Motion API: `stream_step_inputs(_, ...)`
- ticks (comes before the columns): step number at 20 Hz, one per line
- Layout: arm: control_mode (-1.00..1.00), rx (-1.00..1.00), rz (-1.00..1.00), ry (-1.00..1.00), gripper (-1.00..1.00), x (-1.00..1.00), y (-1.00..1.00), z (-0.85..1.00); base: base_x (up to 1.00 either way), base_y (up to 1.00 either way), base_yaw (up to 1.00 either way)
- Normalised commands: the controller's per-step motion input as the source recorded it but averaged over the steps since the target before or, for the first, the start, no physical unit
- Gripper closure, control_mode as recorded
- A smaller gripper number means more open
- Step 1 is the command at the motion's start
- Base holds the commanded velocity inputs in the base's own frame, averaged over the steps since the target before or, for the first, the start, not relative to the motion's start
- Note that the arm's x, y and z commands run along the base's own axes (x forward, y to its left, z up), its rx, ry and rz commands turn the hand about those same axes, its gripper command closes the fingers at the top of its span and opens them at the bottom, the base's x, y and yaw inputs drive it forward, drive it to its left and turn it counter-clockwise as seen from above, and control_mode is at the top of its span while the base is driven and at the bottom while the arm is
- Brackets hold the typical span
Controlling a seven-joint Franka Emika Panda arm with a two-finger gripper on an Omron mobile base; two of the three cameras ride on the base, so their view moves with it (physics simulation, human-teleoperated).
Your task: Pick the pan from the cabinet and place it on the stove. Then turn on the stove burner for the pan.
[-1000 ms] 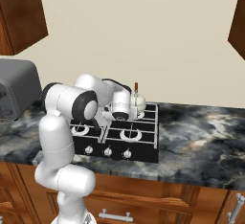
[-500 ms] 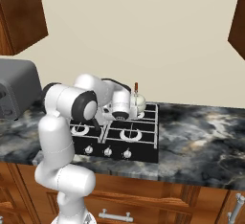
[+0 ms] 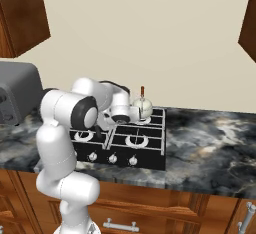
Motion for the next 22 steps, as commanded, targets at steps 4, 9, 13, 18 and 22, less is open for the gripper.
stream_step_inputs(4,-1.00,-0.04,-0.01,0.03,-1.00,0.12,-0.03,-0.04,0.00,0.00,0.00)
stream_step_inputs(9,-1.00,-0.04,-0.03,0.01,-1.00,0.12,-0.16,0.00,0.00,0.00,0.00)
stream_step_inputs(13,-1.00,-0.13,-0.05,0.00,-1.00,0.03,-0.04,-0.05,0.00,0.00,0.00)
stream_step_inputs(18,-1.00,-0.15,-0.06,0.00,-1.00,0.08,0.00,-0.34,0.00,0.00,0.00)
stream_step_inputs(22,-1.00,-0.13,-0.09,-0.02,-1.00,0.02,0.00,-0.05,0.00,0.00,0.00)
